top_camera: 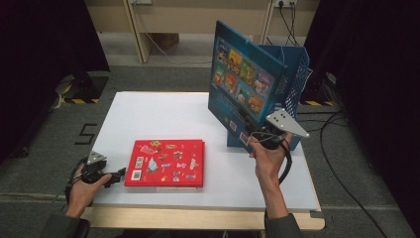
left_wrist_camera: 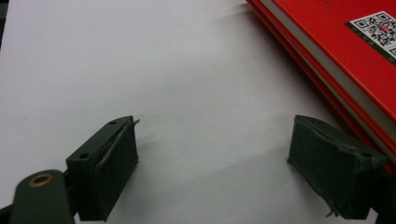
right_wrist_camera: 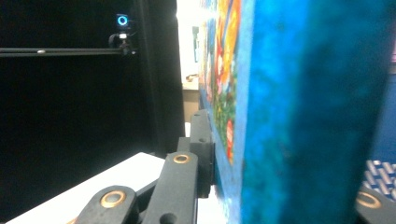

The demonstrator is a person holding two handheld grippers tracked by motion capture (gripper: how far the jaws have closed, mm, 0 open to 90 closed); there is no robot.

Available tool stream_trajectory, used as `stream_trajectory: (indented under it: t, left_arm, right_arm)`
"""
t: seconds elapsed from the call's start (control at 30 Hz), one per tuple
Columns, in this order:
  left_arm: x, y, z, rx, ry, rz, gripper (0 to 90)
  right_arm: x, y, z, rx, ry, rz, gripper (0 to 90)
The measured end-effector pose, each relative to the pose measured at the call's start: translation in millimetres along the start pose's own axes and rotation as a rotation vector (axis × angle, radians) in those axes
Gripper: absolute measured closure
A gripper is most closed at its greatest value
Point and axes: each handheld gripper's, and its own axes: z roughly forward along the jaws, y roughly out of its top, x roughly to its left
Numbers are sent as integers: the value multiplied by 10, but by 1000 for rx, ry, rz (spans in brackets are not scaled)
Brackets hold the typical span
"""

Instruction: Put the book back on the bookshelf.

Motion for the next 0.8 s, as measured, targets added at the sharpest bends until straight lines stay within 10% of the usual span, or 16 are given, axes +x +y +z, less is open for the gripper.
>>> stream_trajectory:
  t: [0.8]
  left_arm:
    - [40, 8, -15, -19, 20, -13, 147]
  right_arm:
    - [-604, 39, 270, 10, -235, 11, 820]
